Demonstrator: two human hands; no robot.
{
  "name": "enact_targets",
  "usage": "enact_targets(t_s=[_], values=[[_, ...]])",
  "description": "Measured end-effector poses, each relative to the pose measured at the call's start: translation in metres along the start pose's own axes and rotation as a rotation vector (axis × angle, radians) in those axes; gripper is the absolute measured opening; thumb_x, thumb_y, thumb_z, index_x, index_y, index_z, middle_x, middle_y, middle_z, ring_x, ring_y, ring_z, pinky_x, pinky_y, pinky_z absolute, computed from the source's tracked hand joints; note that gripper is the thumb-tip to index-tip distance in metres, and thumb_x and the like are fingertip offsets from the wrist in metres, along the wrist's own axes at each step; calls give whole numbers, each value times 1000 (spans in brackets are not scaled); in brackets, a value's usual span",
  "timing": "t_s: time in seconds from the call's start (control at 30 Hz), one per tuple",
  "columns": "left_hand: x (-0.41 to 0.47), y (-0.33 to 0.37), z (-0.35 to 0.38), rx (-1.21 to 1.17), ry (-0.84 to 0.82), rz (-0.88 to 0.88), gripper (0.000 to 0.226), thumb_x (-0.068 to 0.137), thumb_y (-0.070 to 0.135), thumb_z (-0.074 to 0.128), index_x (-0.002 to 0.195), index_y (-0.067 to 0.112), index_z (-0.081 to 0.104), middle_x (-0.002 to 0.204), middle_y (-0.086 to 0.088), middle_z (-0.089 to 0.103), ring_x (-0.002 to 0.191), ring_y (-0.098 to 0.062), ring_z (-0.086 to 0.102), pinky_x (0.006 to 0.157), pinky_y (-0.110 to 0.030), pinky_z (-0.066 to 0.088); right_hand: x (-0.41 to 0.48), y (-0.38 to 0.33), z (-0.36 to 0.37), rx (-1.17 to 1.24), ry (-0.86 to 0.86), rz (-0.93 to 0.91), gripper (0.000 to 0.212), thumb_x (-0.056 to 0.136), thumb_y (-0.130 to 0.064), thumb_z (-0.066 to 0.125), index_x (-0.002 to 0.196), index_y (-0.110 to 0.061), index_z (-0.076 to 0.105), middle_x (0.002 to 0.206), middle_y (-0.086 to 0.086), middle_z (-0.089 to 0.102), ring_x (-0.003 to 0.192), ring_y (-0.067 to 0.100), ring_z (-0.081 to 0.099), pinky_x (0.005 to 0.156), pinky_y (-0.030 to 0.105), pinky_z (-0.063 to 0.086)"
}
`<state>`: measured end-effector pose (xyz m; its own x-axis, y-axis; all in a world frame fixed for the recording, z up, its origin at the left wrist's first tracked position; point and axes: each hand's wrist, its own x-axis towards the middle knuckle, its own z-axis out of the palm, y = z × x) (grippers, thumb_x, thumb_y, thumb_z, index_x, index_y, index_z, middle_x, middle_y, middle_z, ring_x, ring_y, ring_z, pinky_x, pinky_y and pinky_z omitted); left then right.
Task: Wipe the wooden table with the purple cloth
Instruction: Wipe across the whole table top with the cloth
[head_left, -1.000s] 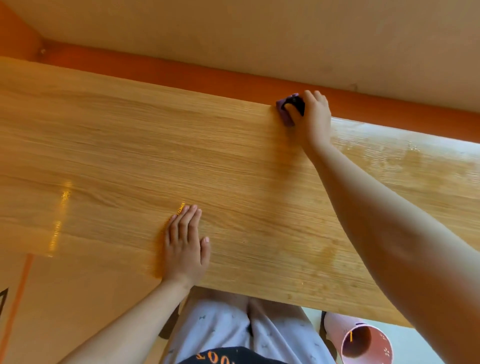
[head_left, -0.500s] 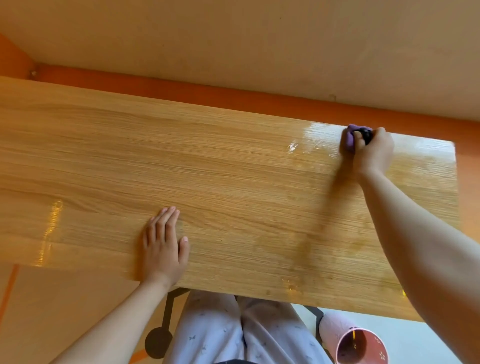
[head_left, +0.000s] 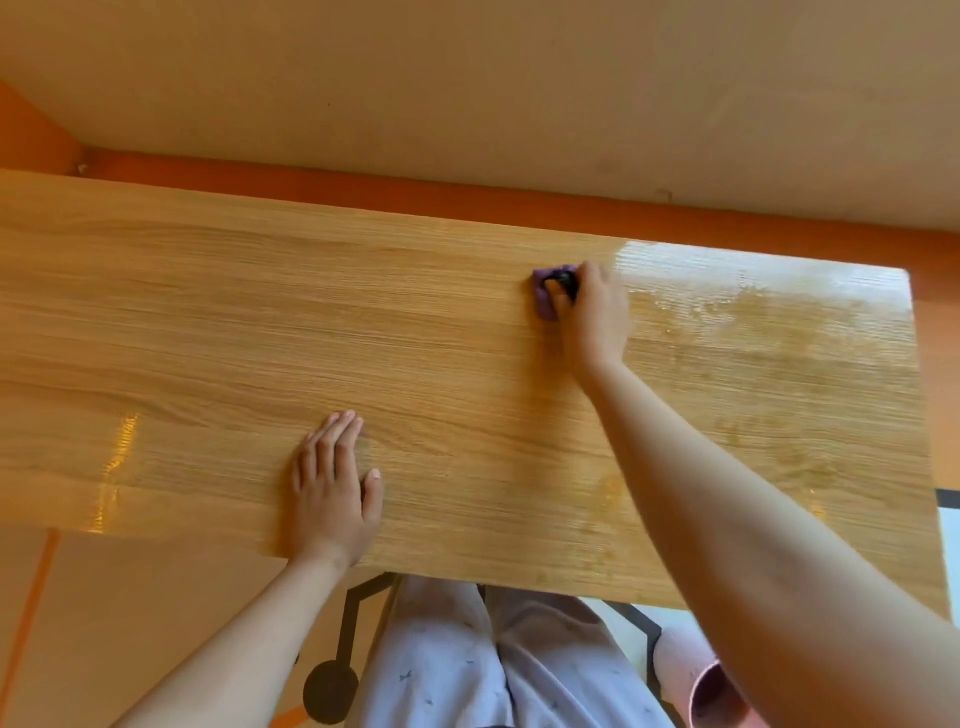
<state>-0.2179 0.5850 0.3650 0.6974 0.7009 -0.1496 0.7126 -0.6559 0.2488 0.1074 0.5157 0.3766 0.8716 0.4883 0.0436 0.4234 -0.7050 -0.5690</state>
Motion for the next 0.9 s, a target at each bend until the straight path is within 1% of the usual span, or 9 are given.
enact_targets(t_s=[0.1,0.2,0.3,0.4,0.53,0.63,0.7,0.77,0.9], values=[[1,0,0,-10,14,5,60,88,32,36,141,4,39,147,-13,41,138,-28,31,115,-45,21,4,58,-37,-60,126,135,25,89,-28,55,98,-5,54,105,17,57,97,33,50,78,37,34],[0,1,1,-22,29,8,60,86,31,37,140,3,40,145,-14,42,137,-29,33,114,-47,23,7,109,-73,-119,210,272,29,89,-29,55,100,-2,54,108,22,57,102,35,49,85,40,34],[-1,1,0,-29,45,9,61,86,31,37,140,3,41,145,-14,42,137,-29,32,114,-47,24,5,117,-83,-116,244,352,29,90,-29,55,104,-3,55,112,20,57,107,34,49,89,38,35],[-2,1,0,-34,54,13,61,86,31,36,140,3,41,145,-13,42,137,-29,32,114,-47,23,-4,77,-61,-76,176,297,25,88,-26,56,100,-4,55,109,19,56,103,33,50,86,38,35],[-2,0,2,-36,46,0,61,86,32,35,140,5,40,146,-12,41,137,-29,32,112,-47,25,-36,3,-13,7,4,48,20,82,-17,61,98,-6,56,105,14,58,99,30,49,82,35,34],[-2,-1,3,-35,48,-3,61,86,33,34,141,6,39,147,-11,40,138,-28,31,113,-47,25,-55,-18,4,6,-37,-83,19,83,-15,61,99,-6,56,104,12,58,99,29,49,82,33,34],[-2,0,3,-36,49,-4,61,86,33,34,141,6,39,147,-11,40,139,-28,30,113,-47,24,-55,-1,-3,8,-16,-69,19,84,-19,60,98,-6,56,103,12,59,97,29,50,78,32,33],[-2,1,2,-39,49,1,61,86,33,34,140,6,39,147,-11,40,138,-28,30,113,-47,24,-49,30,-22,43,54,24,20,86,-24,59,95,-6,56,101,15,59,94,30,51,75,33,31],[-2,1,1,-39,48,-5,60,86,33,35,140,6,39,147,-11,40,138,-28,31,113,-47,24,-39,102,-70,-5,183,236,25,88,-27,58,97,-3,56,103,20,59,99,34,51,84,37,35]])
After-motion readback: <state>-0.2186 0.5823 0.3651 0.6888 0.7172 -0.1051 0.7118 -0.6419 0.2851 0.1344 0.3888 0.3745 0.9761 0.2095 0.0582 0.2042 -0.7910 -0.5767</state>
